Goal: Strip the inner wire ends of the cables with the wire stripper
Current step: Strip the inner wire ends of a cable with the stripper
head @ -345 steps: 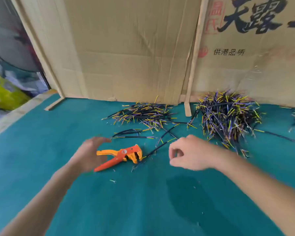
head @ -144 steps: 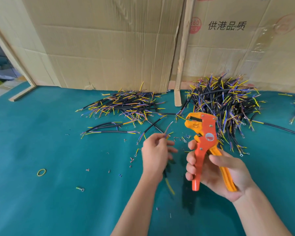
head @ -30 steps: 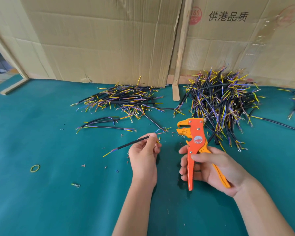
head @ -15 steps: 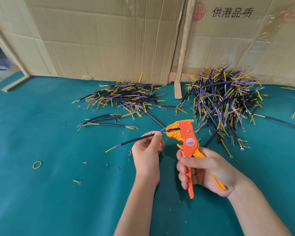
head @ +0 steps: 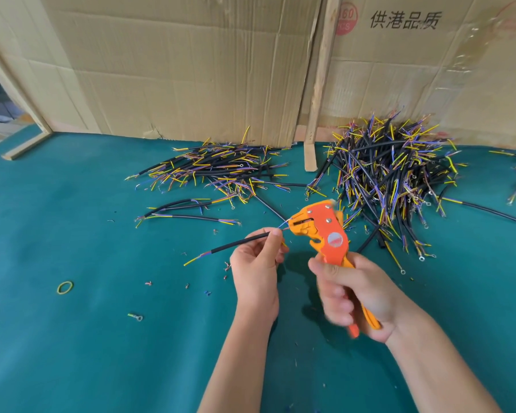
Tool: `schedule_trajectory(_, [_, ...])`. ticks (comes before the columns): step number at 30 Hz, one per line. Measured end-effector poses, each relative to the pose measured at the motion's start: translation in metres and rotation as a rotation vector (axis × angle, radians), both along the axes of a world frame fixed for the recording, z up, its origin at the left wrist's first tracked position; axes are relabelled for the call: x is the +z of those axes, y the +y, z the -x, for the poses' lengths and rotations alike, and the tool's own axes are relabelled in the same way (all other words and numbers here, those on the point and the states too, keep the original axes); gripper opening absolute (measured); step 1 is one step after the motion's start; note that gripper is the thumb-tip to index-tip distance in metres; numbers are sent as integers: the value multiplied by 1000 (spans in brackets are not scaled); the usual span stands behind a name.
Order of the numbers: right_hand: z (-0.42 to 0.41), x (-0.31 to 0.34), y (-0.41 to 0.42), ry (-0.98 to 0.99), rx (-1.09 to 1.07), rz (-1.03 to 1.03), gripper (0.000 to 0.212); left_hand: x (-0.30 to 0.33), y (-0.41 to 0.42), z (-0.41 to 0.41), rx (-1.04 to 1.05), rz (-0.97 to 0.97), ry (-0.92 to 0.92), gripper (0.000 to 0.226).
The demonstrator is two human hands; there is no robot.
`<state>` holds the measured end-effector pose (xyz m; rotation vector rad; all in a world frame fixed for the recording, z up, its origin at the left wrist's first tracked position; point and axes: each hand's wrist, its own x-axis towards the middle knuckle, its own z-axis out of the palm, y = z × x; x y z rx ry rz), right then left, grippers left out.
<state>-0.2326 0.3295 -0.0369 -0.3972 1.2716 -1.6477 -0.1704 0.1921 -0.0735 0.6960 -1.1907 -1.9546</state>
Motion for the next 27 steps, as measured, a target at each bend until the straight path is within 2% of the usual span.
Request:
schedule_trajectory(3, [0, -1, -2, 20, -40, -1, 42, 1, 1, 0, -2, -8, 3, 11])
schedule_trajectory(5, [2, 0, 1, 0, 11, 20, 34, 2, -1, 0, 21, -63, 37, 12])
schedule_trajectory(8, [8, 2, 6, -101, -39, 97, 17, 1, -1, 0, 48, -81, 65, 12])
schedule_trajectory(12, [17, 7, 17, -130, 51, 124, 47, 0, 0, 1, 73, -63, 63, 10])
schedule_trajectory(13, [17, 8, 19, -133, 85, 118, 49, -1, 0, 1, 78, -55, 59, 10])
schedule_trajectory(18, [11, 8, 15, -131, 213, 49, 32, -2, 1, 1, 105, 16, 28, 16])
schedule_trajectory(21, [7, 7, 12, -161, 188, -14, 35, -2, 1, 2, 118, 27, 14, 20])
schedule_trajectory(27, [4, 7, 9, -140, 177, -14, 38, -3, 1, 2, 114, 40, 11, 19])
